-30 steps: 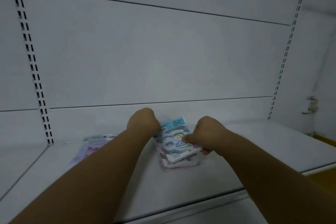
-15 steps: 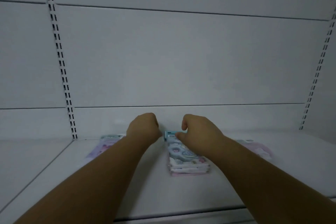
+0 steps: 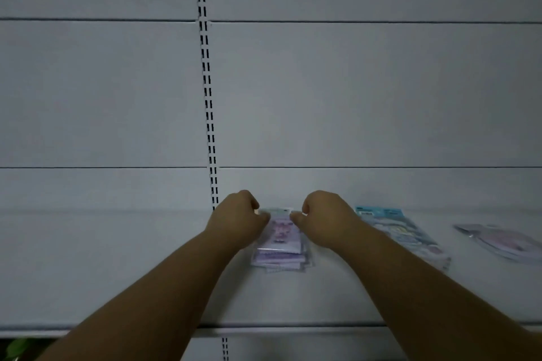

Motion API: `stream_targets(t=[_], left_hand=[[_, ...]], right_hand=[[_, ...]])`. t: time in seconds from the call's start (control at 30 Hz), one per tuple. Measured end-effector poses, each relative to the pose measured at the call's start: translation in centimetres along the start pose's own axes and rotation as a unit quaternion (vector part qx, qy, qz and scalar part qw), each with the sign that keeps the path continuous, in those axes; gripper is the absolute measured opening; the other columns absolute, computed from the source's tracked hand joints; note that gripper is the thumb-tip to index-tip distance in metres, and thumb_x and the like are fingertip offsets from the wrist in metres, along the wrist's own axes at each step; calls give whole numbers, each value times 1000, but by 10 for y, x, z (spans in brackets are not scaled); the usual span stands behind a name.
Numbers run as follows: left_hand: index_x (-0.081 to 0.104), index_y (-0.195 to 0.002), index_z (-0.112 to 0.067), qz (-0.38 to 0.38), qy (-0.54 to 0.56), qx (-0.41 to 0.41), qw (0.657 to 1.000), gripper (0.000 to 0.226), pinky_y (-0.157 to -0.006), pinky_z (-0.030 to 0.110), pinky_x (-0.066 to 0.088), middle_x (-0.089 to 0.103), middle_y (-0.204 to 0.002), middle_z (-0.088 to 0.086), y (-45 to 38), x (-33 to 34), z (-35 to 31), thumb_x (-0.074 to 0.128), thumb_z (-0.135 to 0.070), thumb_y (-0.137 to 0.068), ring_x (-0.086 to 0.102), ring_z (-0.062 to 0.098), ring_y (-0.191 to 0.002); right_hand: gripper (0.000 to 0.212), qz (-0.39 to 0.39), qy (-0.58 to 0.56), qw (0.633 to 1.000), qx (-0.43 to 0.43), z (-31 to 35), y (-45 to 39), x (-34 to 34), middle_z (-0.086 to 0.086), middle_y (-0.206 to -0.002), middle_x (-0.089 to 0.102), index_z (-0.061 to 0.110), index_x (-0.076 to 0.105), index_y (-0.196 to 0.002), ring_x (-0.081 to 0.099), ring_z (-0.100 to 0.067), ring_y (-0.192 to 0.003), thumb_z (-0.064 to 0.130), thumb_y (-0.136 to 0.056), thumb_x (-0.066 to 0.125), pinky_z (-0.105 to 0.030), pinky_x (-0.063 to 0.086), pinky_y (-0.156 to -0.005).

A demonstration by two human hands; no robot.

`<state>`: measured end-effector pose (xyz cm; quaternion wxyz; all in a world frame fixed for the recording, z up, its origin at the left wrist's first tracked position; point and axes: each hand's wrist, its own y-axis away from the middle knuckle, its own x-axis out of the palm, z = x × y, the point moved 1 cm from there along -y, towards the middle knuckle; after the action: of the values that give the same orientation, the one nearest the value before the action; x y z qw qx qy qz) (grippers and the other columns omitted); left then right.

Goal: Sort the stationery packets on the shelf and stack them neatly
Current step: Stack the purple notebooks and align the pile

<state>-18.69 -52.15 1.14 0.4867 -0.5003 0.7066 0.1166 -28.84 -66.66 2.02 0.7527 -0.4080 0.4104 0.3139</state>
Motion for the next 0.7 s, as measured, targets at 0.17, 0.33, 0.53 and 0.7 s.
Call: stream_targets(t=[0.17, 0.33, 0.53, 0.7], left_hand=[[64, -63, -11, 91, 52, -4, 994, 34, -53, 27, 41, 61, -56, 8, 13, 6, 14, 59, -37, -86, 57, 19, -53], [64, -103, -19, 94, 116, 2, 989, 21, -66, 25, 48, 70, -97, 4, 18, 10, 6, 64, -32, -86, 67, 18, -81], [42, -135, -19, 73, 331, -13, 941, 63, -46, 7, 46, 60, -111, -7, 18, 11, 10, 72, -8, -81, 59, -7, -70], [50, -134, -21, 51, 460, -33, 886, 73, -72, 40, 61, 67, -118, -6, 18, 6, 21, 69, 7, -70, 70, 17, -96]], right_hand=[[32, 25, -7, 997, 70, 7, 13, 26, 3, -67, 47, 19, 50, -79, 46, -11, -60, 49, -91, 51, -25, 33, -53], [33, 54, -72, 990, 109, 15, 14, 21, 1, -60, 47, 12, 50, -72, 48, -14, -55, 39, -90, 57, -23, 34, -47], [20, 2, -371, 907, 200, 17, 20, 26, 0, -66, 65, 4, 69, -92, 63, -10, -50, 23, -86, 70, -13, 40, -33], [30, -11, -461, 876, 138, 30, 23, 29, -4, -98, 73, 16, 66, -110, 73, -19, -80, 26, -83, 73, -36, 62, -67]])
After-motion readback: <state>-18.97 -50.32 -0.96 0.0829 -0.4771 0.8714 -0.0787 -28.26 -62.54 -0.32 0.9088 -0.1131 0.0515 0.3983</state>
